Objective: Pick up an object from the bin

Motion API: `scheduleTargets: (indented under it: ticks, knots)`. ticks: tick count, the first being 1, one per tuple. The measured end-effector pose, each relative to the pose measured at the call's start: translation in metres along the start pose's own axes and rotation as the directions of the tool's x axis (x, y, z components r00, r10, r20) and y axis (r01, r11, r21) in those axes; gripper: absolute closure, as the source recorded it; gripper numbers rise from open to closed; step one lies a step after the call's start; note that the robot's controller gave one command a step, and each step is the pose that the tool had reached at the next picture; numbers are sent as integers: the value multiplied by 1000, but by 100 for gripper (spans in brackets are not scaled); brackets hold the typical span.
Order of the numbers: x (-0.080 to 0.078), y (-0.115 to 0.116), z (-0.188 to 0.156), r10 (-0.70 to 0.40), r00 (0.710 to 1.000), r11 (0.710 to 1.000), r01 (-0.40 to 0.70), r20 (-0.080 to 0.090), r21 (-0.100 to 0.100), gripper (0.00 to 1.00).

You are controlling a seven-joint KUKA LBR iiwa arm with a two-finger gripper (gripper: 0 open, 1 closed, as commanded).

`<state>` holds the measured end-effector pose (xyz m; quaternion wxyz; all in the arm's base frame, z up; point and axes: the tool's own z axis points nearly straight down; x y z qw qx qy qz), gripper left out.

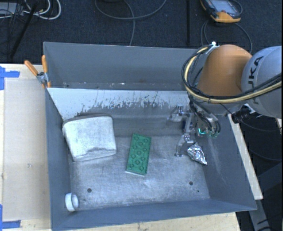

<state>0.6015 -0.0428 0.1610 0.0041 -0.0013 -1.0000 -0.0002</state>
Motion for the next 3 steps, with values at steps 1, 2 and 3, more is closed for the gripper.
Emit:
scheduleTargets:
  ticks: [1,2,3]
  knots:
    - [-3,76,79,-93,996,996,93,16,1,0]
    - [-5,76,78,-95,995,996,95,22,3,100]
    - [41,87,-57,-285,958,959,285,14,4,100]
